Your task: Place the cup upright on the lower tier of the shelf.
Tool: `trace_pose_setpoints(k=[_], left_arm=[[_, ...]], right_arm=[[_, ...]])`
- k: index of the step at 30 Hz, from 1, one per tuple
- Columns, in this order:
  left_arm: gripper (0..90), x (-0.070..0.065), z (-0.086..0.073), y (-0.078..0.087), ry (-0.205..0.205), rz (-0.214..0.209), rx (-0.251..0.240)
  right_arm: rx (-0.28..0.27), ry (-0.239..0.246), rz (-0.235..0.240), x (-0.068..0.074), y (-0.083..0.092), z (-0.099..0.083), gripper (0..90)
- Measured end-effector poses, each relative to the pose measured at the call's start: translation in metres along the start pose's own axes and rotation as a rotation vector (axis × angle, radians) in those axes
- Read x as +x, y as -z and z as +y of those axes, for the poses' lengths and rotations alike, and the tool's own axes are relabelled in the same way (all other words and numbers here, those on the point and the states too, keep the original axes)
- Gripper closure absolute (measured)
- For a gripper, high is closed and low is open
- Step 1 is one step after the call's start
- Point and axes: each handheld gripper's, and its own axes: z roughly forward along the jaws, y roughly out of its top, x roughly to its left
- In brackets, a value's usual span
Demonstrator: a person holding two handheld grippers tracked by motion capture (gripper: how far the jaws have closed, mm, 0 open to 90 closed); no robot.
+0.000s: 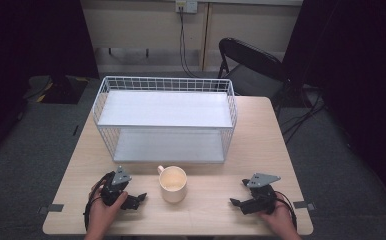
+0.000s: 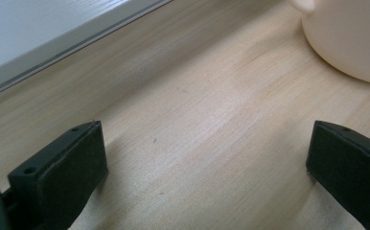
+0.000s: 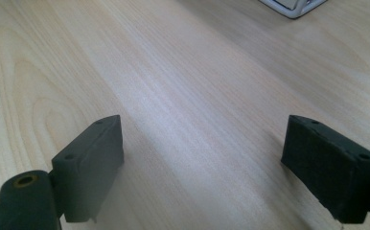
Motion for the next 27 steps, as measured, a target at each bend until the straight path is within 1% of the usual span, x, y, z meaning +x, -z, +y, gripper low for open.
trace_pose_setpoints(k=[6, 10, 11, 12, 13, 15, 16, 17, 18, 19, 20, 21, 22, 23, 25, 27], left_arm=[[0.0, 0.0, 0.0, 0.0, 0.0, 0.001, 0.0], [0.0, -0.002, 0.001, 0.0, 0.01, 0.006, 0.003], [0.0, -0.002, 0.002, 0.0, 0.003, -0.001, 0.015], [0.0, -0.003, 0.004, 0.0, -0.016, -0.013, 0.028], [0.5, -0.005, 0.004, 0.0, -0.019, -0.021, 0.03], [10.9, -0.009, 0.008, 0.002, -0.033, -0.038, 0.023], [18.4, -0.009, 0.008, 0.002, -0.033, -0.038, 0.023], [18.4, -0.01, 0.01, 0.002, -0.023, -0.055, 0.02], [16.3, -0.011, 0.011, 0.002, -0.009, -0.076, 0.021], [16.3, -0.012, 0.012, 0.003, 0.0, -0.084, 0.02], [14.9, -0.014, 0.013, 0.004, 0.004, -0.095, 0.011], [17.6, -0.015, 0.015, 0.005, 0.003, -0.108, 0.011], [15.4, -0.017, 0.017, 0.007, 0.006, -0.125, 0.009], [16.3, -0.017, 0.017, 0.007, 0.006, -0.125, 0.009], [16.2, -0.018, 0.02, 0.009, 0.022, -0.152, -0.012], [15.9, -0.019, 0.023, 0.013, 0.015, -0.15, -0.025]], right_arm=[[0.0, 0.0, 0.0, 0.0, 0.0, 0.0, 13.6], [0.0, 0.0, 0.0, 0.0, 0.0, 0.0, 13.6], [0.0, 0.0, 0.0, 0.0, 0.0, 0.0, 13.6], [0.0, 0.0, 0.0, 0.0, 0.0, 0.0, 13.6], [0.0, 0.0, 0.0, 0.0, 0.0, 0.0, 13.6], [0.0, 0.0, 0.0, 0.0, 0.0, 0.0, 13.6], [0.0, 0.0, 0.0, 0.0, 0.0, 0.0, 13.6], [0.0, 0.0, 0.0, 0.0, 0.0, 0.0, 13.6], [0.0, 0.0, 0.0, 0.0, 0.0, 0.0, 13.6], [0.0, 0.0, 0.0, 0.0, 0.0, 0.0, 13.6], [0.0, 0.0, 0.0, 0.0, 0.0, 0.0, 13.6], [0.0, 0.0, 0.0, 0.0, 0.0, 0.0, 13.6], [0.0, 0.0, 0.0, 0.0, 0.0, 0.0, 13.6], [0.0, 0.0, 0.0, 0.0, 0.0, 0.0, 13.6], [0.0, 0.0, 0.0, 0.0, 0.0, 0.0, 13.6], [0.0, 0.0, 0.0, 0.0, 0.0, 0.0, 13.6]])
